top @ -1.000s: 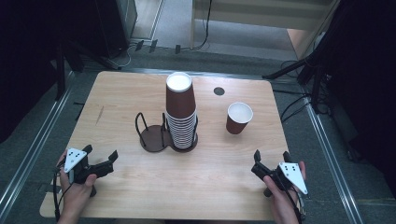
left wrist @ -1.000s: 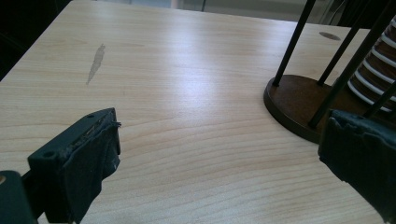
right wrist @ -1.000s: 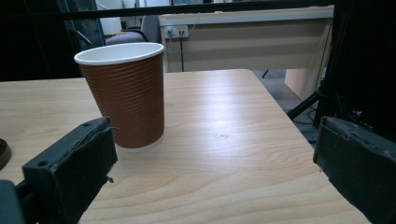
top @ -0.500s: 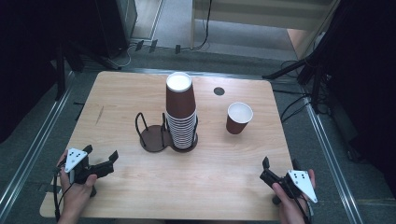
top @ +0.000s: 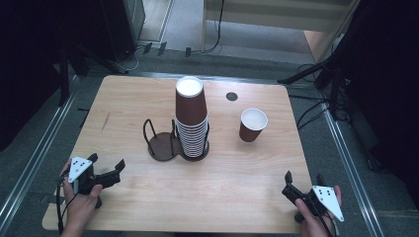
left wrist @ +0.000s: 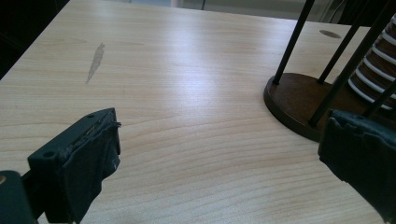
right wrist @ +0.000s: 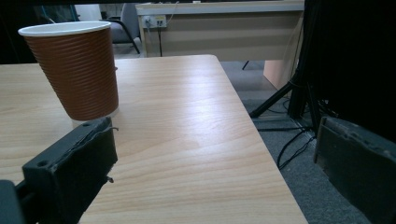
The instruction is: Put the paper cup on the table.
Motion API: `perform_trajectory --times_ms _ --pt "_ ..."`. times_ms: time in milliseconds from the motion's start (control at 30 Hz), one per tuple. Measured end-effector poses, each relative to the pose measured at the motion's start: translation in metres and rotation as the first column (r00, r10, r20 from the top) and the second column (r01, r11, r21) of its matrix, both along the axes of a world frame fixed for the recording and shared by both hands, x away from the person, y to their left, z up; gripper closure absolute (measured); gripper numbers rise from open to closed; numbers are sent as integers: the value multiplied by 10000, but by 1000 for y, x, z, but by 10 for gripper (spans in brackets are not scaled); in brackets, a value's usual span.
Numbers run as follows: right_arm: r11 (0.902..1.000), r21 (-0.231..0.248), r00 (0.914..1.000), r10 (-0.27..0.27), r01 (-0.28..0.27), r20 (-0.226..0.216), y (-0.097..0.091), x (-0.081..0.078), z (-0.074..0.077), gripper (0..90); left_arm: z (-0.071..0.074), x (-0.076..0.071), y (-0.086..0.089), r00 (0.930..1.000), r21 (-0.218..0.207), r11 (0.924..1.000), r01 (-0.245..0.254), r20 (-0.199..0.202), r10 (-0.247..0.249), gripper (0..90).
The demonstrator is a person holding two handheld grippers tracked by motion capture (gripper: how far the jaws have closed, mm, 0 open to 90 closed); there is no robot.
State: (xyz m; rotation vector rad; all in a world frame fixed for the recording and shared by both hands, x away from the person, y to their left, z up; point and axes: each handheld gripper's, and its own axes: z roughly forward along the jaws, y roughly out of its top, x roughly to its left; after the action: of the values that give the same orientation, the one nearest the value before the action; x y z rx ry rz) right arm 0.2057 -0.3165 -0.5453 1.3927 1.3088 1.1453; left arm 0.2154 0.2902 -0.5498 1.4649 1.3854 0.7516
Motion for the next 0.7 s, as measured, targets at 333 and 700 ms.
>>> perform_trajectory --times_ms 333,700 --pt "9998 -6 9998 -198 198 42 -10 -9 -1 0 0 0 0 10000 75 10000 -4 -4 4 0" --pt "9994 172 9996 -292 291 68 -17 -15 -2 0 0 0 0 10000 34 10000 -3 -13 3 0"
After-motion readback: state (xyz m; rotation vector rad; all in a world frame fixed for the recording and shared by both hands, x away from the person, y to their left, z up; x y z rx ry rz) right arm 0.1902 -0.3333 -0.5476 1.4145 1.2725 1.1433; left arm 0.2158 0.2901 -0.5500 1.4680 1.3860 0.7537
